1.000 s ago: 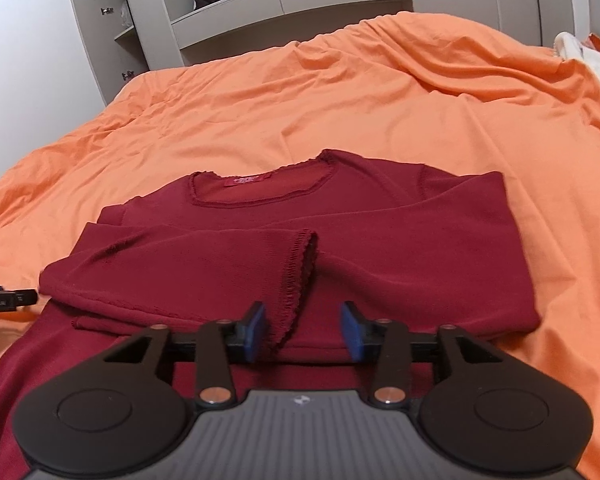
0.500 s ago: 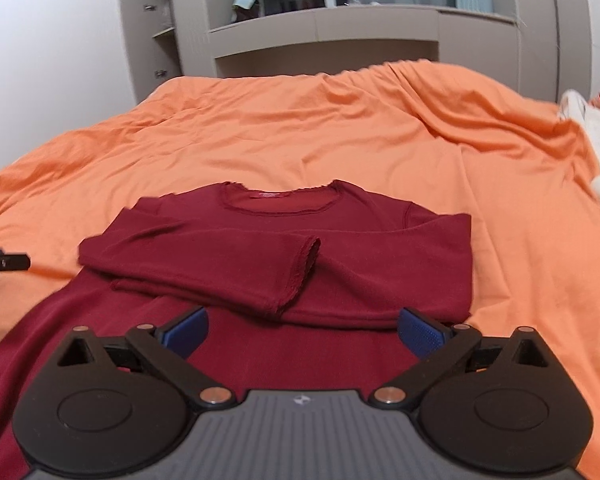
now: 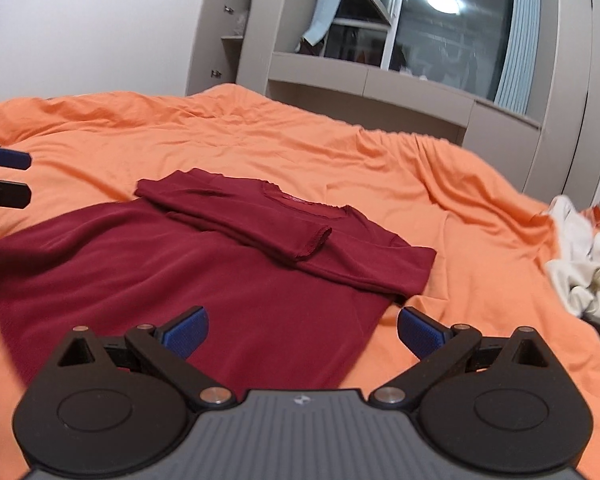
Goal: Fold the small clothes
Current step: 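Move both grippers to the hem of the shirt, then close the left gripper on the hem while the right gripper grasps the hem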
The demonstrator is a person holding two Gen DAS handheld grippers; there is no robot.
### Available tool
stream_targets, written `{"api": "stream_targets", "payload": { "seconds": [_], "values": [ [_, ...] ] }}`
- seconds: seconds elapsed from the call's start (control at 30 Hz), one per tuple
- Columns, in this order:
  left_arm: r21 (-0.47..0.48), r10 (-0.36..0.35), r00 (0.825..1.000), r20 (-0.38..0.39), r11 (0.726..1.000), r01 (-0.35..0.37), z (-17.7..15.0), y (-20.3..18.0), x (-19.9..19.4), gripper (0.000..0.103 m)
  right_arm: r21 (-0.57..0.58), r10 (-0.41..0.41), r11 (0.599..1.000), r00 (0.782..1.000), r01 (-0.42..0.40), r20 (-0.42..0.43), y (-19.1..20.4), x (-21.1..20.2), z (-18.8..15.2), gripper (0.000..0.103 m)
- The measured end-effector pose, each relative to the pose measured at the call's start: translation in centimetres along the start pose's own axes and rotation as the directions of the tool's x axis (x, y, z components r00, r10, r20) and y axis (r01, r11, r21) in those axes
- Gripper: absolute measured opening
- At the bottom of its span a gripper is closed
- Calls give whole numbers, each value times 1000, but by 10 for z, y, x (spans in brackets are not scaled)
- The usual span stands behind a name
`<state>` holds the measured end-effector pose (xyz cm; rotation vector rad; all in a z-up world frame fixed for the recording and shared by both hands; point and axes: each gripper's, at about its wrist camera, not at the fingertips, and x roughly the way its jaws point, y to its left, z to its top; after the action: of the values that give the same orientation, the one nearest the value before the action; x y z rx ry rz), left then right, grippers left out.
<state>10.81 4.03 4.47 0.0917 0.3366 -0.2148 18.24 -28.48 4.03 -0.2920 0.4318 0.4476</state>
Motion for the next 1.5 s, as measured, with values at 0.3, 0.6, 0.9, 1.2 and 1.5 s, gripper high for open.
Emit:
{"api": "stream_targets", "payload": {
  "seconds": [0.3,0.6,0.9,1.2,1.5],
  "values": [
    [-20,-14,995,-101,1000,12,-37,-12,-31,102,-116,-56,991,996,63,65,36,-76,-39,103],
    [11,111,962,-250,994,-112,-54,-10,-26,102,-329,-116,937,993,113,11,78,-76,-67,103],
    [166,232,948,-217,966,-198,-46,-21,-16,102,-410,-215,887,976,214,44,89,-55,-70,103],
    [314,174,966,-192,943,-108,-43,-32,-23,53,-456,-176,872,983,177,47,94,-50,-72,37],
    [411,155,977,-147,908,-82,-39,-36,-29,8,-475,-181,862,983,176,34,98,-47,-74,26]
  ]
}}
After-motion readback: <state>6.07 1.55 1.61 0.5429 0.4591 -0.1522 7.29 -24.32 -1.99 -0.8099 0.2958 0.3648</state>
